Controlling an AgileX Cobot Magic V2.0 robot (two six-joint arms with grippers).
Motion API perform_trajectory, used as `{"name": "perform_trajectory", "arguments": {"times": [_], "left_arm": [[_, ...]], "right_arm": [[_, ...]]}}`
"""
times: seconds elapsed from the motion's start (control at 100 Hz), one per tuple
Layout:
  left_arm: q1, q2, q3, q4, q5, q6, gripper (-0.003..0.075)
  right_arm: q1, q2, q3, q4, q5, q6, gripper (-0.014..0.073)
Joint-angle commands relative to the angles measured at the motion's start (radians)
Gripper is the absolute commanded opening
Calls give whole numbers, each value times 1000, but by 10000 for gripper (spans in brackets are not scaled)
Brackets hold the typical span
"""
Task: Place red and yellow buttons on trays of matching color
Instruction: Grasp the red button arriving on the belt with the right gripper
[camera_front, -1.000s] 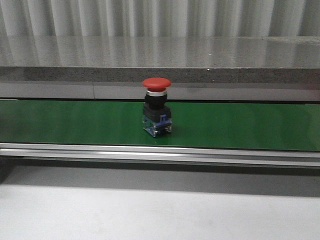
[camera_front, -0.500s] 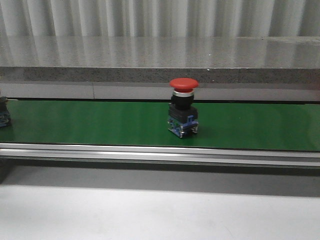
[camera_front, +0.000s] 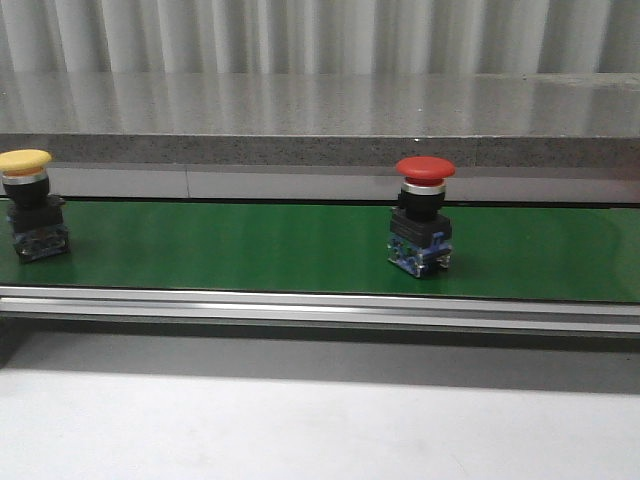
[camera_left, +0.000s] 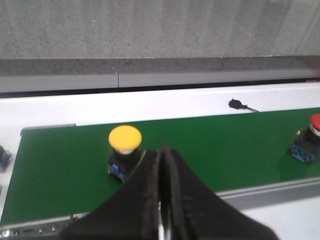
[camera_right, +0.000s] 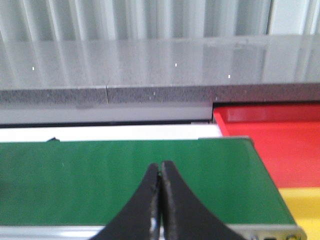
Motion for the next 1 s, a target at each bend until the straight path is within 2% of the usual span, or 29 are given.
{"name": "perform_trajectory", "arguments": {"times": [0.0, 0.1, 0.17, 0.37, 0.48, 0.99], "left_arm": [[-10, -54, -21, -15, 21, 1, -20], [-10, -110, -21, -4, 64, 1, -20], [-10, -131, -21, -4, 66, 1, -20], [-10, -136, -21, -4, 62, 1, -20], [-10, -136, -21, -4, 62, 1, -20], [-10, -136, -21, -4, 62, 1, -20]], "right_arm": [[-5, -15, -20, 0, -142, -5, -65], [-5, -15, -29, 0, -169, -5, -65], [-4, -8, -63, 0, -112, -4, -65], [-4, 110, -274, 3, 261, -4, -65], [-4, 220, -378, 22, 368, -4, -65], [147, 701, -743, 22, 594, -7, -62]]}}
